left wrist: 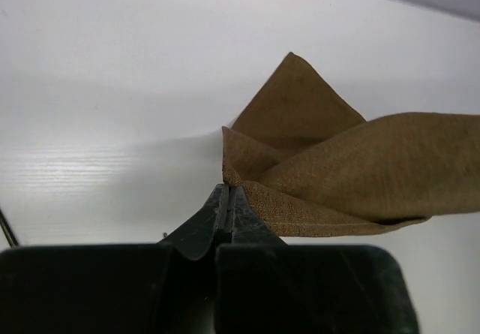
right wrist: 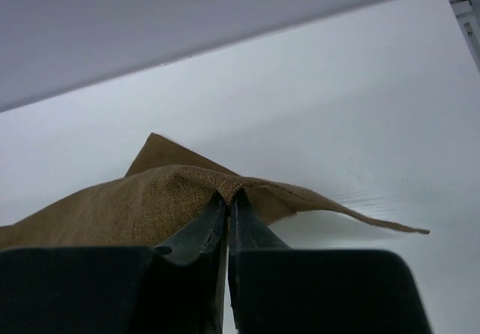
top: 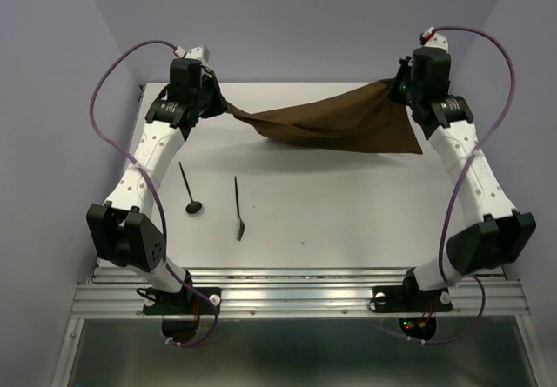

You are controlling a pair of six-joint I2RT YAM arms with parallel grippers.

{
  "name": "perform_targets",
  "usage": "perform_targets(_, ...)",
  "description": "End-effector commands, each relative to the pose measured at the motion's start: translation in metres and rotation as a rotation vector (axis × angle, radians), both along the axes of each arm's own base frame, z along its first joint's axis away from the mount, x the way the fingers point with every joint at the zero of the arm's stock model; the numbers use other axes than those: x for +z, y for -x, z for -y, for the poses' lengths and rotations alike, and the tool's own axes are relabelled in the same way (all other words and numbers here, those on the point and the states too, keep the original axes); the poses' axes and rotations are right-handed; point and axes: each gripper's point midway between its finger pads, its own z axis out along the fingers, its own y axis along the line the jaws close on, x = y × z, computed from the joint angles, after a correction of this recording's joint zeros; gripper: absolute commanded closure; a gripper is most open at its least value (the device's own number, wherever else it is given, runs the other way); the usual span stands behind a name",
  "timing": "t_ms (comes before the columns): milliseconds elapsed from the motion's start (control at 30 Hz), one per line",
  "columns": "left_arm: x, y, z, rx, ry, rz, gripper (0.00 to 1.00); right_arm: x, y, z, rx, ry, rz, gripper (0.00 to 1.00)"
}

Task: Fold the napkin into a case and place the utensils inside
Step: Place the crumpled napkin at the center of the board, then pick up the crumpled napkin from the center of the board.

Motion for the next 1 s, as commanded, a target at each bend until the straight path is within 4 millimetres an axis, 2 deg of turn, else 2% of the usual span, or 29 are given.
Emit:
perform_targets(0,-0.015,0.001,0.016,-0.051,0.051,-0.005,1.00,-0.063,-0.038,0.016,-0.038,0.062,-0.218,0.93)
perform_targets(33,-0.024,0.003,0.019,-0.059,0.053,-0.022,1.00,-0.078,-0.045,0.014,-0.030,0.068,-0.267,0.82)
perform_targets(67,-0.042,0.006,0.022,-0.062,0.050,-0.061,1.00,-0.114,-0.057,0.018,-0.037,0.079,-0.363,0.60)
perform_targets(133,-0.065,0.013,0.032,-0.083,0.053,-0.113,1.00,-0.138,-0.054,0.022,-0.070,0.089,-0.464,0.55)
perform_targets(167,-0.083,0.021,0.042,-0.106,0.045,-0.150,1.00,-0.149,-0.051,0.022,-0.069,0.087,-0.492,0.47)
perform_targets(200,-0.091,0.025,0.047,-0.116,0.041,-0.169,1.00,-0.154,-0.046,0.021,-0.068,0.079,-0.501,0.46)
perform_targets(233,-0.097,0.030,0.054,-0.134,0.037,-0.180,1.00,-0.175,-0.037,0.018,-0.058,0.061,-0.529,0.45)
perform_targets(300,-0.113,0.036,0.056,-0.135,0.033,-0.214,1.00,-0.185,-0.024,0.017,-0.059,0.043,-0.531,0.42)
perform_targets(333,-0.116,0.038,0.058,-0.139,0.038,-0.224,1.00,-0.174,-0.020,0.016,-0.060,0.017,-0.482,0.42)
perform_targets(367,-0.120,0.039,0.058,-0.141,0.041,-0.230,1.00,-0.197,-0.003,0.016,-0.056,0.013,-0.532,0.42)
perform_targets(400,-0.124,0.040,0.057,-0.139,0.039,-0.237,1.00,-0.203,0.004,0.015,-0.054,0.003,-0.538,0.43)
perform_targets(433,-0.125,0.040,0.058,-0.141,0.038,-0.240,1.00,-0.199,0.007,0.012,-0.057,-0.027,-0.508,0.43)
perform_targets(467,-0.128,0.040,0.057,-0.141,0.033,-0.245,1.00,-0.207,0.013,0.008,-0.039,-0.048,-0.518,0.44)
perform_targets(500,-0.131,0.040,0.058,-0.142,0.032,-0.252,1.00,-0.228,0.028,0.005,-0.025,-0.061,-0.563,0.44)
perform_targets(533,-0.134,0.039,0.057,-0.142,0.028,-0.257,1.00,-0.231,0.029,-0.001,-0.010,-0.096,-0.550,0.46)
perform_targets(567,-0.136,0.039,0.057,-0.143,0.027,-0.267,1.00,-0.249,0.041,-0.002,-0.011,-0.107,-0.587,0.46)
perform_targets(733,-0.138,0.037,0.058,-0.145,0.016,-0.271,1.00,-0.269,0.037,-0.008,-0.006,-0.152,-0.567,0.43)
perform_targets(767,-0.137,0.036,0.057,-0.144,0.012,-0.271,1.00,-0.273,0.036,-0.008,-0.007,-0.154,-0.574,0.37)
perform_targets(967,-0.135,0.036,0.055,-0.138,-0.001,-0.263,1.00,-0.289,0.020,-0.011,-0.039,-0.195,-0.538,0.34)
